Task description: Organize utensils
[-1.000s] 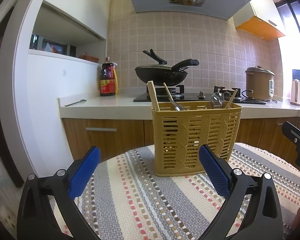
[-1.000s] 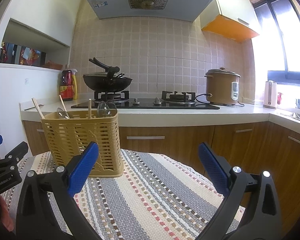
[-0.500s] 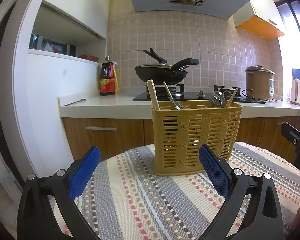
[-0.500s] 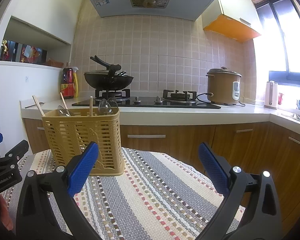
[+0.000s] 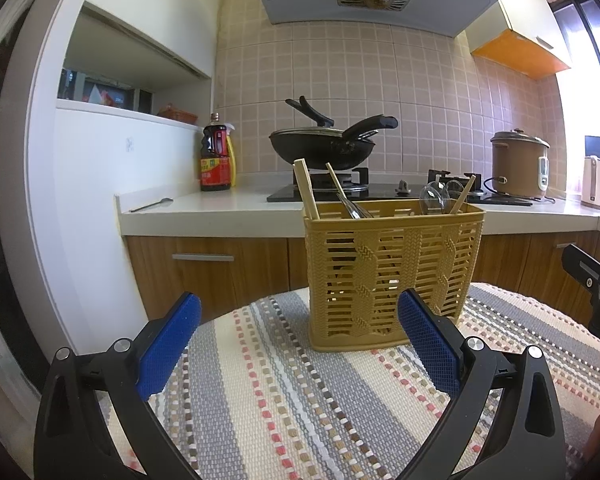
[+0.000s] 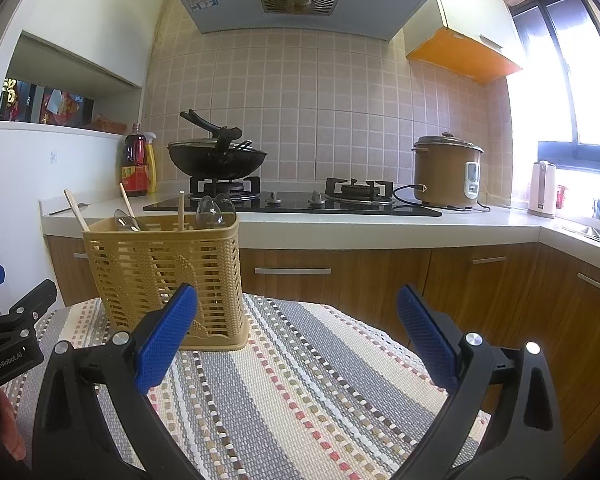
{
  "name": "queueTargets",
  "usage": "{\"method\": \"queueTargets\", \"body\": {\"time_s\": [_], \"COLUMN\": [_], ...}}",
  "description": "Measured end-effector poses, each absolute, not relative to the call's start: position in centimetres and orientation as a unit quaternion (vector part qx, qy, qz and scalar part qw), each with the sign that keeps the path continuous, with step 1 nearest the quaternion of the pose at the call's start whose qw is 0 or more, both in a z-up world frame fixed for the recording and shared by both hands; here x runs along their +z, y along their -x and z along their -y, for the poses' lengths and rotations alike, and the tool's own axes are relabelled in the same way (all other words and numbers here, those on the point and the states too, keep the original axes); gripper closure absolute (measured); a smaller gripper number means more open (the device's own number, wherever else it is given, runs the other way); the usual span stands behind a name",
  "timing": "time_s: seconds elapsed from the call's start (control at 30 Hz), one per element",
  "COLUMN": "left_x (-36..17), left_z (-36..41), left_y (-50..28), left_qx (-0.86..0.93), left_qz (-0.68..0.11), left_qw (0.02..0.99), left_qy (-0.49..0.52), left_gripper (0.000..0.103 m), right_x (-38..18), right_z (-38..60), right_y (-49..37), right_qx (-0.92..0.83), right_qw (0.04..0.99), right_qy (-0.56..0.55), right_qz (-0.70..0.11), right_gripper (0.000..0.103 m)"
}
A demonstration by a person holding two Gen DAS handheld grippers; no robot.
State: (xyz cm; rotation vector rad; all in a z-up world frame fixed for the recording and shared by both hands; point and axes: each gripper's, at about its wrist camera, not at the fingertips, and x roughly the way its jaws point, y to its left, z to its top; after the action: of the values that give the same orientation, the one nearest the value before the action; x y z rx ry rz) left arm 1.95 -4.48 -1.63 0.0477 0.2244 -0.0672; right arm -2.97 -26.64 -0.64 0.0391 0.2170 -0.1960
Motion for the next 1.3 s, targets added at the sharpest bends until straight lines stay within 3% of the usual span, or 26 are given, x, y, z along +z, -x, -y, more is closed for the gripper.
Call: {"method": "queueTargets", "body": {"time_s": [0.63, 0.87, 1.3], "left_x": [-1.9, -2.5, -2.4], "left_z": [4.6, 4.3, 4.3], "left_y": [-2.1, -3.8, -3.4], "left_qx": [-0.035, -0.056, -0.025], "left_qz": [-0.117, -0.167, -0.149], "left_qw": [0.992, 0.984, 0.988], "left_qy": [-0.025, -0.004, -0.015], "left_gripper": [0.008, 0.008, 0.008], "right_x": [-0.9, -1.4, -1.4], "right_z": [26.7, 26.9, 26.9], "right_y": [2.8, 1.8, 1.9], "right_qx": [-0.097, -0.098, -0.103], "right_qw": [0.989, 0.985, 0.985], "right_qy": [-0.021, -0.026, -0.025], "right_qz": [-0.112, -0.139, -0.137], "right_gripper": [0.008, 0.008, 0.008]}}
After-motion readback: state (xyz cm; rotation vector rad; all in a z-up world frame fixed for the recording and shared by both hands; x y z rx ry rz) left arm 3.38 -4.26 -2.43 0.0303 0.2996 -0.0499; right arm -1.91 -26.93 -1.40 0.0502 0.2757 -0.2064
